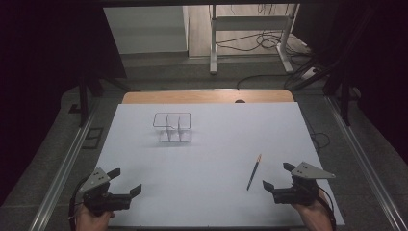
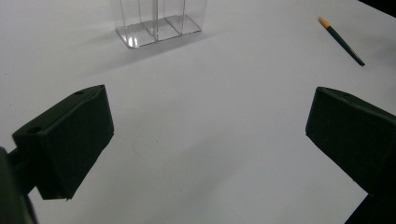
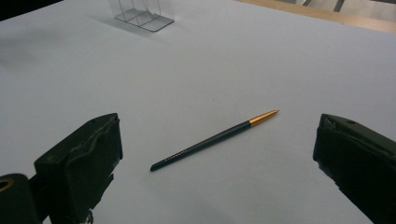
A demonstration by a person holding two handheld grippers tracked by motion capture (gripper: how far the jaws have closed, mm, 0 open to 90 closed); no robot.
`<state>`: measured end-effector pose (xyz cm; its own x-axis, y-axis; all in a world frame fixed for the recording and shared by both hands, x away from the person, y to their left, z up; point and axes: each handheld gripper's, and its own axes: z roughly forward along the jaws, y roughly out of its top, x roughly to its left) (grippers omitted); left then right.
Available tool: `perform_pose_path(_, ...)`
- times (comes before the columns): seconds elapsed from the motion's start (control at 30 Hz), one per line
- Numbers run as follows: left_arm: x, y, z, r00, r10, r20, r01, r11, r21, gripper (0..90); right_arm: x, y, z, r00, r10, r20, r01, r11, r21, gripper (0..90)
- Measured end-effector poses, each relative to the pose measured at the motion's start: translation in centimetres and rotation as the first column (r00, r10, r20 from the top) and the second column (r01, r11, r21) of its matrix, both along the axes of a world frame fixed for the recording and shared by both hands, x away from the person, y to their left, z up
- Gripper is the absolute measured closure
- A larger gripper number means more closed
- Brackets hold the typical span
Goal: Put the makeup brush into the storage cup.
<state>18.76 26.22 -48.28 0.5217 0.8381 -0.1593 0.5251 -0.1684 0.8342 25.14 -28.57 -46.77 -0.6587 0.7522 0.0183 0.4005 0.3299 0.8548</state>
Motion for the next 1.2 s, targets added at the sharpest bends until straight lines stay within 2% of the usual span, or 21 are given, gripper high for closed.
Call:
perform_pose_path(0.23,0.19,0.04,-0.47,0.9999,-0.008,-0.012,0.008,0.9997,0.024,1.3,0.23,0.2,-0.35,0.999,0.016,-0.042,-0.016,1.0,-0.003,2.0)
perform_pose_path(0.47,0.2,-0.25,-0.49,0.9998,-0.013,-0.014,0.014,0.9985,0.052,1.2,0.29,0.13,-0.42,0.9986,0.016,-0.05,-0.017,1.0,-0.004,1.4)
perform_pose_path(0.7,0.2,-0.17,-0.5,0.9998,-0.016,-0.013,0.016,0.9989,0.044,1.2,0.35,0.13,-0.51,0.9987,0.018,-0.048,-0.018,1.0,-0.017,1.6)
perform_pose_path(0.87,0.2,-0.16,-0.52,0.9997,-0.019,-0.013,0.019,0.999,0.041,1.2,0.31,0.17,-0.47,0.9983,0.013,-0.058,-0.013,1.0,-0.001,1.6)
perform_pose_path(1.1,0.21,-0.13,-0.5,0.9998,-0.018,-0.012,0.018,0.9991,0.038,1.2,0.36,0.48,-0.36,0.9978,0.006,-0.065,-0.008,1.0,-0.023,1.1)
perform_pose_path(1.2,0.17,-0.14,-0.45,0.9998,-0.017,-0.005,0.017,0.9991,0.039,1.2,0.58,0.76,-0.09,0.998,-0.001,-0.064,-0.002,0.999,-0.046,1.0)
